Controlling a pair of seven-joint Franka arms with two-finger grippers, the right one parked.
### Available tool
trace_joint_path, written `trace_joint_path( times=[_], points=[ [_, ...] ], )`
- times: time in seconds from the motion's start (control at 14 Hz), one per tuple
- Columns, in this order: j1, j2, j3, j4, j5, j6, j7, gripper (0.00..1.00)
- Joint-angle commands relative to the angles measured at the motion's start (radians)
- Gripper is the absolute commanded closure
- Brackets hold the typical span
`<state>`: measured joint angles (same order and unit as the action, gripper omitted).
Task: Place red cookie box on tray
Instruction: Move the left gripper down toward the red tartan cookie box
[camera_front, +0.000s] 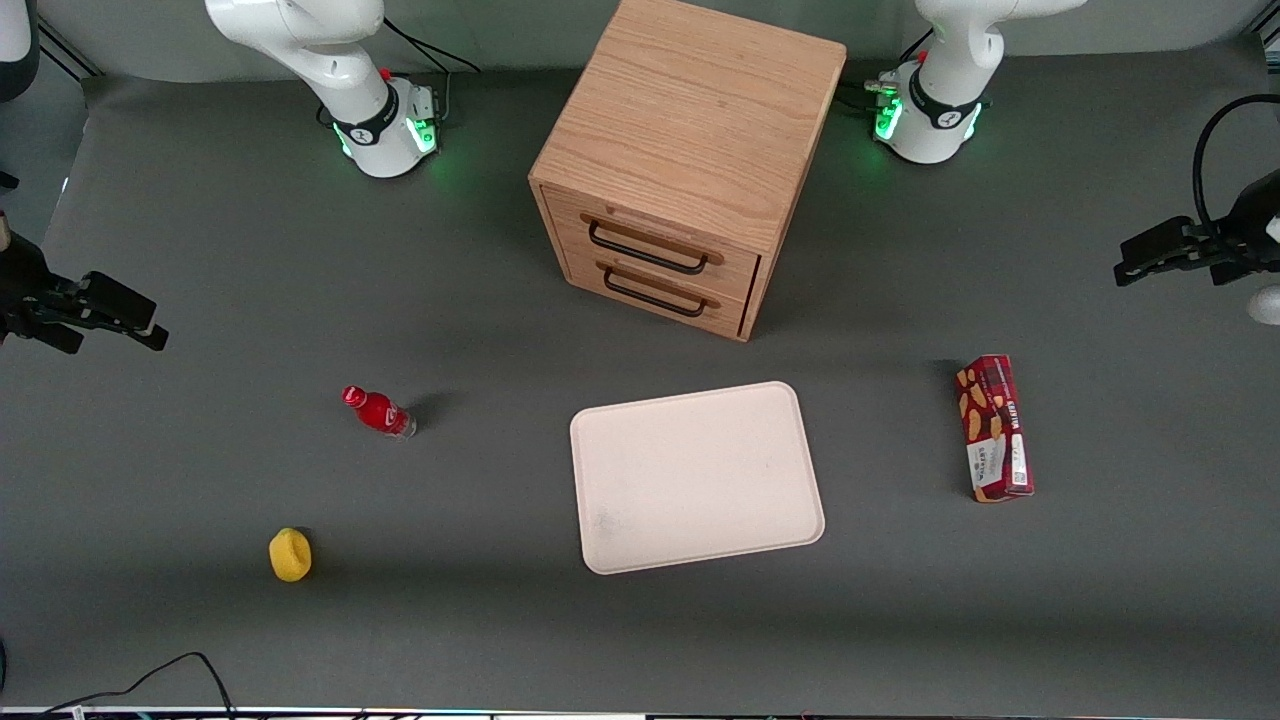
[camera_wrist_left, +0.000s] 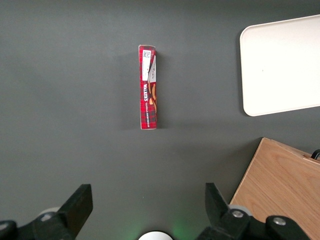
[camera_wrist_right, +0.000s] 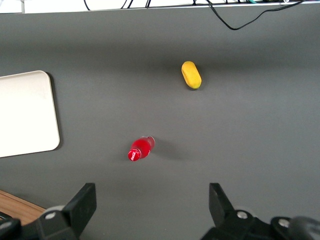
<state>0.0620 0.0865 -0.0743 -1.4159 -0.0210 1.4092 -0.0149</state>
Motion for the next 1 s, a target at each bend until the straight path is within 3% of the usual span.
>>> trace_joint_path(
  times=[0.0, 0.64, 0.93],
  points=[
    [0.007, 0.010, -0.010, 0.019, 0.010, -0.004, 0.013, 0.00],
    [0.002, 0.055, -0.012, 0.012, -0.007, 0.005, 0.013, 0.00],
    [0.009, 0.067, -0.012, -0.070, -0.007, 0.101, 0.019, 0.00]
  ],
)
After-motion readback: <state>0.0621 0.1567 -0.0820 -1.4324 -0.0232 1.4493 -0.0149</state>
